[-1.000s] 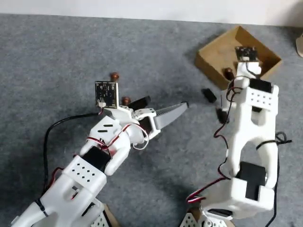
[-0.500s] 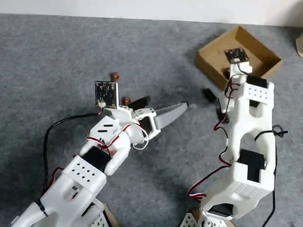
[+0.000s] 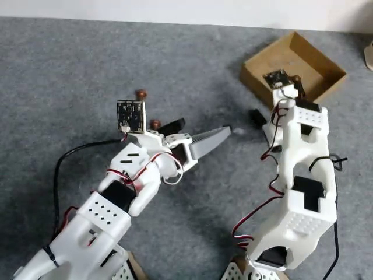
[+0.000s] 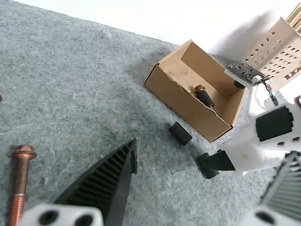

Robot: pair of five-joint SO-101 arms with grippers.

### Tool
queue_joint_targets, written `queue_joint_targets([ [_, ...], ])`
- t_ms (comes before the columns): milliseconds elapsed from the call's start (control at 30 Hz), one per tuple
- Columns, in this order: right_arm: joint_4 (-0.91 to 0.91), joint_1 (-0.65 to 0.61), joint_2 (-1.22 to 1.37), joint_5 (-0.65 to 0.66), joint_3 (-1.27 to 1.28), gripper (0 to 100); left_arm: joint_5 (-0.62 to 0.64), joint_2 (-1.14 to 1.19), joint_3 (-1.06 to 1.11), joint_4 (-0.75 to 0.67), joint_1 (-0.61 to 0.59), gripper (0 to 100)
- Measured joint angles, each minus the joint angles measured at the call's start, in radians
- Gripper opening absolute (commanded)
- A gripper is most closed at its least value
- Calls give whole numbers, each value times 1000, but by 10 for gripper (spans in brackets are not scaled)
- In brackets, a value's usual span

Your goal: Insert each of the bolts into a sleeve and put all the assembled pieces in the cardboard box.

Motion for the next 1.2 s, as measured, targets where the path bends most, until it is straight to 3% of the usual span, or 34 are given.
queue_joint_targets([
  [433, -51, -2, 104, -18, 3, 161, 0, 0, 0, 0, 0, 421],
  [567, -52, -3, 112, -68, 0, 0, 0, 0, -2, 3, 0, 421],
  [600, -57, -5, 112, -84, -2, 11, 0, 0, -9, 12, 0, 421],
  [933, -66, -23, 43, -183, 60, 7, 0, 0, -130, 170, -54, 421],
  [1200, -54, -173, -192, -250, 327, 7, 0, 0, -196, 413, -173, 421],
])
